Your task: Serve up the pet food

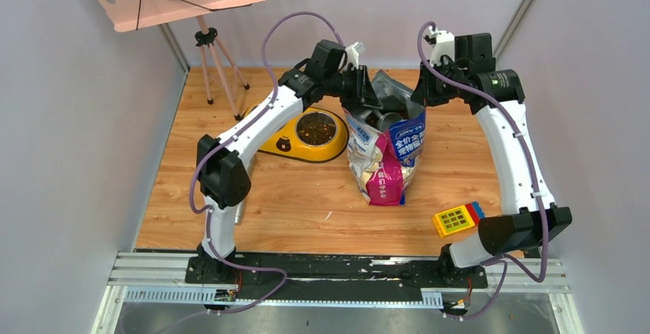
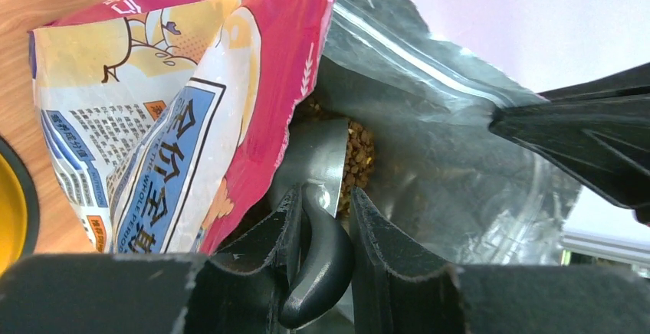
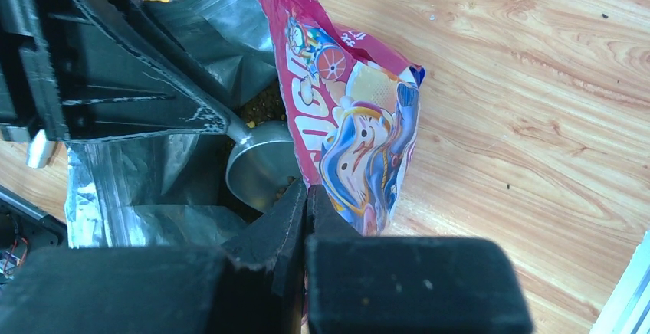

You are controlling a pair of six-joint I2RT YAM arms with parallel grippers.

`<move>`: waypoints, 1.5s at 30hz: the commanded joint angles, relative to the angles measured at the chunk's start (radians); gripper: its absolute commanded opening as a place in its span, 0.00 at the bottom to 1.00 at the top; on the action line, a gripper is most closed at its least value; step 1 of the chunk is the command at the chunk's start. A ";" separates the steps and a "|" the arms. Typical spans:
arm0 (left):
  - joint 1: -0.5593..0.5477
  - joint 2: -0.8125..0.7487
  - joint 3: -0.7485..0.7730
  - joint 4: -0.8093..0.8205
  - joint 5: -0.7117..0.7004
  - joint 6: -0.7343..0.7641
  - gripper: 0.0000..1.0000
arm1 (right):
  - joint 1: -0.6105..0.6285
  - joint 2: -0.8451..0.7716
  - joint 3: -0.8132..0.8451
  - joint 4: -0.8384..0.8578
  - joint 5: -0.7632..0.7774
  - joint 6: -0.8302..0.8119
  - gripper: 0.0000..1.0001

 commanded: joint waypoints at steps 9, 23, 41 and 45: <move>0.116 -0.158 -0.024 0.025 0.074 -0.212 0.00 | 0.001 -0.002 0.038 0.068 0.047 -0.054 0.00; 0.193 -0.214 -0.205 0.200 0.204 -0.407 0.00 | 0.000 0.004 0.029 0.063 0.047 -0.087 0.00; 0.276 -0.222 -0.374 0.610 0.443 -0.694 0.00 | 0.000 -0.012 0.028 0.046 0.055 -0.079 0.00; 0.246 -0.180 -0.306 0.579 0.473 -0.670 0.00 | 0.001 0.011 0.069 0.028 0.042 -0.061 0.00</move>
